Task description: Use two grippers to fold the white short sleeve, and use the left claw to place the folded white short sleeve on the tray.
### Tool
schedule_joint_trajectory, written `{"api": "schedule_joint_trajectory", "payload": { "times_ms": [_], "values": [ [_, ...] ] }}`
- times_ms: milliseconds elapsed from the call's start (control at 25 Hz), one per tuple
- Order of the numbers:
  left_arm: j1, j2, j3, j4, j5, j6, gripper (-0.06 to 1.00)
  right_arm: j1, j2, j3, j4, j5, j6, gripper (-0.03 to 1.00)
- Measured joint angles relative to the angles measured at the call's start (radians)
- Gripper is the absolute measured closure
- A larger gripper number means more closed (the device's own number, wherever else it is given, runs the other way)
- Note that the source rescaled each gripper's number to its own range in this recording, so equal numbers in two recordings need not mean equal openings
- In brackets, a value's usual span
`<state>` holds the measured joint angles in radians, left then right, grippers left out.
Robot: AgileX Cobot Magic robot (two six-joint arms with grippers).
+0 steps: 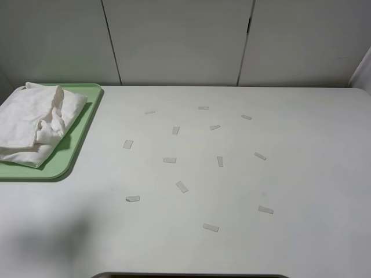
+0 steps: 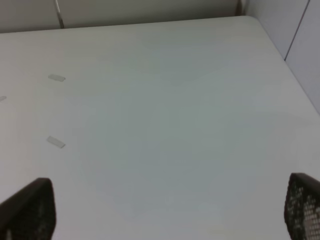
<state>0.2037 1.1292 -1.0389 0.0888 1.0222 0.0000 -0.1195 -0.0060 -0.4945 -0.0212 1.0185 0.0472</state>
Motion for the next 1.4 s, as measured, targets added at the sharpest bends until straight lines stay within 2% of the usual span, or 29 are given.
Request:
{"api": "schedule_joint_trajectory", "payload": {
  "times_ms": [160, 240, 560, 760, 960, 1080, 1240, 1400],
  "values": [
    [0.0, -0.125, 0.0, -0.03, 0.129, 0.039, 0.0, 0.0, 0.0, 0.0, 0.0, 0.0, 0.0, -0.03],
    [0.0, -0.191, -0.001, -0.035, 0.153, 0.044, 0.0, 0.0, 0.0, 0.0, 0.0, 0.0, 0.0, -0.03],
    [0.0, -0.448, 0.005, -0.071, 0.155, 0.044, 0.01, 0.0, 0.0, 0.0, 0.0, 0.001, 0.0, -0.03],
    [0.0, -0.566, 0.038, -0.089, 0.155, 0.047, -0.03, 0.0, 0.0, 0.0, 0.0, 0.001, 0.0, -0.03],
    [0.0, -0.767, 0.147, -0.132, 0.155, 0.119, -0.05, 0.0, 0.0, 0.0, 0.0, 0.001, 0.0, -0.03],
    [-0.001, -0.847, 0.224, -0.178, 0.155, 0.126, -0.05, 0.0, 0.0, 0.0, 0.0, 0.001, 0.0, -0.03],
    [-0.014, -0.915, 0.301, -0.198, 0.155, 0.127, -0.05, 0.0, 0.0, 0.0, 0.0, 0.001, 0.0, -0.03],
    [-0.079, -1.007, 0.397, -0.194, 0.144, 0.125, -0.06, 0.0, 0.0, 0.0, 0.0, 0.0, 0.0, -0.03]
  ]
}}
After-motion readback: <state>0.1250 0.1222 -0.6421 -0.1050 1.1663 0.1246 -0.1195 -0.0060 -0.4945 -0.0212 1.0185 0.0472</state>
